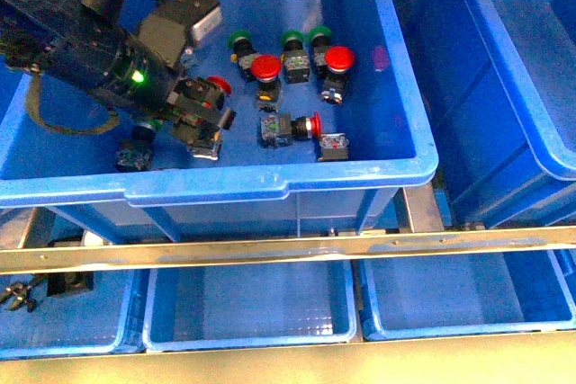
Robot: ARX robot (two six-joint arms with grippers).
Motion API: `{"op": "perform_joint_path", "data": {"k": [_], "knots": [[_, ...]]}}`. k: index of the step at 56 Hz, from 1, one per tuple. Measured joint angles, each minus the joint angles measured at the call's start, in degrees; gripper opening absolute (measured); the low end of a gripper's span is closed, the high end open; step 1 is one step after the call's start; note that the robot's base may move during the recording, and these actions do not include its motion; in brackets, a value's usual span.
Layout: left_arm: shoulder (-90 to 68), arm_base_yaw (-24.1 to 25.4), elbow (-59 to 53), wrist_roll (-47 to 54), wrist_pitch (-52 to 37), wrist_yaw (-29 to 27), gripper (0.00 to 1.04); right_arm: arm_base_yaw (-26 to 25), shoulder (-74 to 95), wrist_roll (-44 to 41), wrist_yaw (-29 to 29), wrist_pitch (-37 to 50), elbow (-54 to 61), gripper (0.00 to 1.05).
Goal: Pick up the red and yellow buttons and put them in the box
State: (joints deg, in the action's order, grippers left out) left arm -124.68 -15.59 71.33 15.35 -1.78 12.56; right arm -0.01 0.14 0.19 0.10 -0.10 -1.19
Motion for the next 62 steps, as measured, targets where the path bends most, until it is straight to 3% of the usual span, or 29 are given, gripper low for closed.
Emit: {"op": "perform_joint_path", "data": {"k": [21,42,62], "knots": [[15.58,1.33,-11.58,-13.94,-2.73,9.60,0.35,0.00,0.00,0.00,0.00,0.02,0.00,0.98],[26.64,0.04,-17.18,-40.09,-8.50,22.75,0.34,0.00,0.00,0.00,0.00,0.02,0.00,0.98],[28.37,-7.65,-19.74,-59.87,-19.80,21.49,0.34,0.00,0.02,0.00,-0.02,0.02,0.00,0.98]]}}
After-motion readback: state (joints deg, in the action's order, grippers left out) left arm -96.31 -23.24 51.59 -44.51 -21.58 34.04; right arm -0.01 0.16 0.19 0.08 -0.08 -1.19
